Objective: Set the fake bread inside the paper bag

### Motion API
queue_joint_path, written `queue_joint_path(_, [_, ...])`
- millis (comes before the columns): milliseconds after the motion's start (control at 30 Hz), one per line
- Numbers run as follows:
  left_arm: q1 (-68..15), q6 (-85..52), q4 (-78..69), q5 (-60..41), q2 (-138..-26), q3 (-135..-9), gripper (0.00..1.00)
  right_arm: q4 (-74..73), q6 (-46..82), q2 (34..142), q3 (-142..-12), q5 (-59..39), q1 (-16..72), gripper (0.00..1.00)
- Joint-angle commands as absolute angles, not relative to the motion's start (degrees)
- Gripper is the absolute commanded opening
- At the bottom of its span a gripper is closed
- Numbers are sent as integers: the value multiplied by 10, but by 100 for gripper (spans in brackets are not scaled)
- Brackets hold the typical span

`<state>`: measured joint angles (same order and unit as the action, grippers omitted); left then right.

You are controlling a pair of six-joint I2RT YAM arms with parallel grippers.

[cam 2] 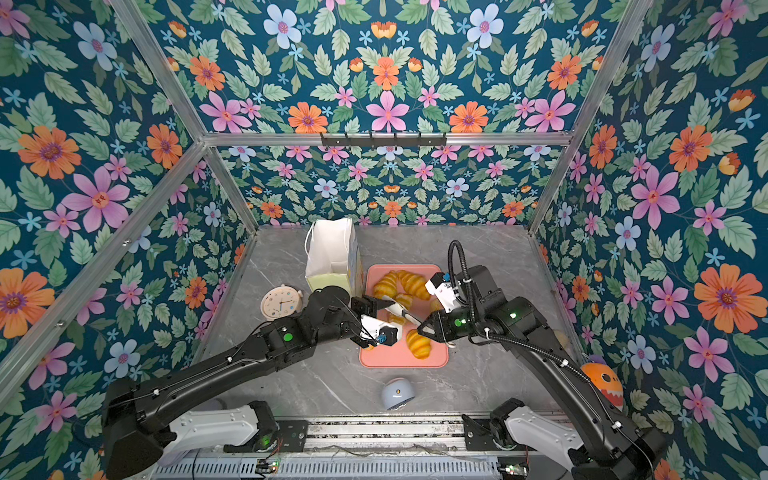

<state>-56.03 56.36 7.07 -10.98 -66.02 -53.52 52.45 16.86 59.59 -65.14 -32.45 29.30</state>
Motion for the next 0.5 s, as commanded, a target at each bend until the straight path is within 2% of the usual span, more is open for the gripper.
queue_joint_path(0, [-538,500,18,-146,-643,-522,65,556,153,598,-669,-286,293,26])
queue_joint_path(233, [-498,314,-68,-105,-601,-512,69,652,138,618,-718,-198,294,29])
queue_joint_path(267, [-497,277,-77,-78,-595,-515,71,662,138,620,-725,-187,293,29])
queue_joint_path(367, [-493,137,-80,58,-588,-542,85,681,141,630,-743,-150,293,30])
queue_joint_path(467, [-481,50,10,132,-598,-615,83,691,145,649,-759,-126,294,31])
